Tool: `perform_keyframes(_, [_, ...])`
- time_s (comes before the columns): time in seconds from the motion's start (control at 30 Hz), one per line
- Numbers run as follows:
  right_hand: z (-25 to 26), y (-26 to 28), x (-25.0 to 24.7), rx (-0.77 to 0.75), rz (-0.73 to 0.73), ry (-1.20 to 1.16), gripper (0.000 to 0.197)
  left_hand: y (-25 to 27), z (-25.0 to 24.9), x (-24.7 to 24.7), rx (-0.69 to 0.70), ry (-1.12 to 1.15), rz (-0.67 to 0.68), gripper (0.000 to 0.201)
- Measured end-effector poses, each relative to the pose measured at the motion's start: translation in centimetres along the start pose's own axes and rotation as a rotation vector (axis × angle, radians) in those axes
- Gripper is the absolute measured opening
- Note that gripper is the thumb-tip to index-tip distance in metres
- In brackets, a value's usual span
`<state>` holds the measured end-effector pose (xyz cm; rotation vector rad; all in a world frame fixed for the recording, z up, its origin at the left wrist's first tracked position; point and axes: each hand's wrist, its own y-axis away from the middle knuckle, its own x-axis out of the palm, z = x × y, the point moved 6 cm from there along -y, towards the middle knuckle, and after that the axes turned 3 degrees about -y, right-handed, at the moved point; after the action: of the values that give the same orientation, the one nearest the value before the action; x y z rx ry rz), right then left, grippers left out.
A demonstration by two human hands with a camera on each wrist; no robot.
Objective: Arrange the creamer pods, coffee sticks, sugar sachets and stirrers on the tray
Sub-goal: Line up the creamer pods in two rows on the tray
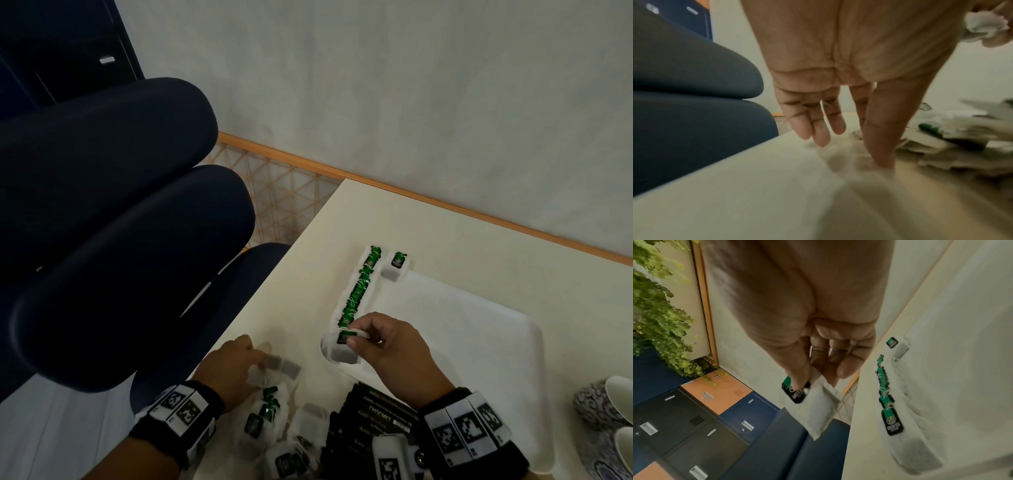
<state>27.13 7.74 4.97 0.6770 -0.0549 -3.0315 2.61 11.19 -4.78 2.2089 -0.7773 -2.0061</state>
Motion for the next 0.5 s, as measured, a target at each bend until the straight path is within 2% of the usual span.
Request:
perform_keyframes(0.03, [0.0, 0.0, 0.0, 0.000, 0.001, 0.001, 0.019, -0.1, 0.1, 0.0, -0.008, 0.005, -0.014, 0.022])
perform_keyframes(0.1, [0.1, 0.0, 0.0, 0.001, 0.005, 0.002, 0.019, -0.5, 0.5, 0.2, -0.022, 0.037, -0.026, 0.022])
perform_keyframes(0.2, [0.3, 0.1, 0.1, 0.001, 0.040, 0.001, 0.021, -0.6, 1.1, -0.5, -0.040, 0.223, -0.089, 0.010])
perform_keyframes(0.33, [0.8, 0.0, 0.9, -0.021, 0.153, -0.026, 0.020, 0.0, 0.1, -4.2, 0.034, 0.566, -0.230, 0.029])
perform_keyframes(0.43, [1.8, -0.4, 1.8, -0.048, 0.202, -0.060, 0.016, 0.5, -2.1, -6.9, 0.142, 0.737, -0.201, 0.022])
perform_keyframes(0.5, [2.4, -0.9, 2.2, -0.074, 0.180, -0.058, 0.014, 0.9, -3.8, -8.2, 0.223, 0.866, -0.168, 0.014])
